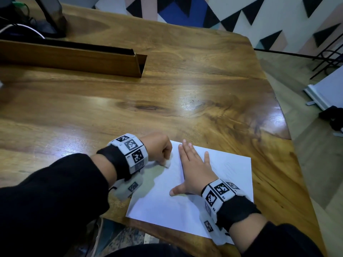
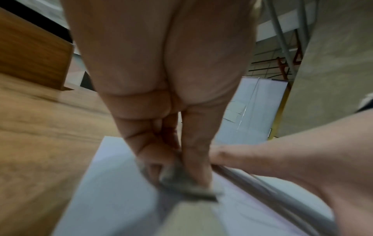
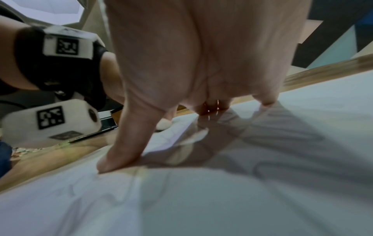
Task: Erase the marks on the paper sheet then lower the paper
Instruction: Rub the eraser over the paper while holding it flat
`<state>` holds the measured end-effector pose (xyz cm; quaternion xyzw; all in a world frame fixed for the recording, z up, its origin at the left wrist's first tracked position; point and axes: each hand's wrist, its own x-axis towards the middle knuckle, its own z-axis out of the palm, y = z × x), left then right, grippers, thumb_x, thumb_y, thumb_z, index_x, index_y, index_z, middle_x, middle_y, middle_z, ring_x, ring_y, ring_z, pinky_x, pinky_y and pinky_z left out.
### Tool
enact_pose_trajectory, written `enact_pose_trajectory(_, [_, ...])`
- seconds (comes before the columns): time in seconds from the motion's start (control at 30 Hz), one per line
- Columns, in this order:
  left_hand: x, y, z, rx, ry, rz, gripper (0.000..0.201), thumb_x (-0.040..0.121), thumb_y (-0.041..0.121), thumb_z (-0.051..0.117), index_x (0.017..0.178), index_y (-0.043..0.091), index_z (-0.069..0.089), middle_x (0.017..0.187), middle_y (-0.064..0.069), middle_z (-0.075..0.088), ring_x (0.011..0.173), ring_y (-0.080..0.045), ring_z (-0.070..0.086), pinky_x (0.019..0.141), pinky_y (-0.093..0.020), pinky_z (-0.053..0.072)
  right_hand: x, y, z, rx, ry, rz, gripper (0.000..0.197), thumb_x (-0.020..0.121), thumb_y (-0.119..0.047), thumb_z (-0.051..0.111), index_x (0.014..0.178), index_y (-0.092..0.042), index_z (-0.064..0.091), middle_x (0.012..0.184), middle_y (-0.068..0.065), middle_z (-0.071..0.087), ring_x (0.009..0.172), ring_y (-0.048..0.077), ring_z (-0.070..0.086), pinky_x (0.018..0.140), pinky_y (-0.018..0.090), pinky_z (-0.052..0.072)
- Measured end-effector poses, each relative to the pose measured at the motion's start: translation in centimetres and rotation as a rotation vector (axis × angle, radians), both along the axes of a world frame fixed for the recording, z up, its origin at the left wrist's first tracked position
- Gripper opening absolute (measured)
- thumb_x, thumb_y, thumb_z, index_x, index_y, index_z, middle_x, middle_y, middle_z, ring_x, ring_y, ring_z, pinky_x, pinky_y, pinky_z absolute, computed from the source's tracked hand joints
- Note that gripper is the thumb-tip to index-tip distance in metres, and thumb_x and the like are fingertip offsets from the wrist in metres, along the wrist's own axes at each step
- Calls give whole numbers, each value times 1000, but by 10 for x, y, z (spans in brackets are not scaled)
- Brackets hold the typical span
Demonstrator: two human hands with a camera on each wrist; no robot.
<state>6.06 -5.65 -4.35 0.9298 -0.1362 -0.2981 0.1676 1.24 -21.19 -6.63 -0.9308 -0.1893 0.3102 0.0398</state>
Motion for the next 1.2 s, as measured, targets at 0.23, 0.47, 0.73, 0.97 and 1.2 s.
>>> enact_pose_trajectory(0.23, [-17,-1,-5,-73,-111,-2,10,75,13,66,84,8,65,76,-1,57,69,-16,48,50,-19,32,0,0,1,3,1,-4,139,64,-67,72,148,-13,-24,154,-3,-36,143,13,-28,116,54,-11])
enact_pose_trajectory(0.47, [-49,7,-9,-125,-198,63,7,78,16,64,79,9,63,80,-1,53,75,-17,48,58,-23,30,0,0,-1,1,-3,1,140,63,-68,73,148,-13,-25,153,-2,-36,143,13,-28,114,53,-12])
enact_pose_trajectory(0.73, [-32,10,-9,-102,-240,148,10,78,17,65,80,8,63,81,-5,55,77,-24,56,60,-24,30,-1,0,-1,3,-1,-2,139,64,-67,72,148,-13,-25,153,-3,-36,143,13,-29,114,53,-12])
enact_pose_trajectory(0.97, [-71,24,-10,-97,54,-47,8,76,19,67,81,14,64,84,-1,59,78,-17,53,71,-26,45,-1,0,-1,2,5,3,140,63,-68,72,148,-12,-25,153,-2,-36,143,13,-29,115,54,-12])
enact_pose_trajectory(1.2, [-61,18,-16,-122,-182,48,9,79,16,60,82,8,60,86,-4,52,81,-19,47,70,-28,37,0,0,-1,-7,8,5,140,63,-68,72,148,-12,-25,153,-2,-36,143,13,-28,114,53,-12])
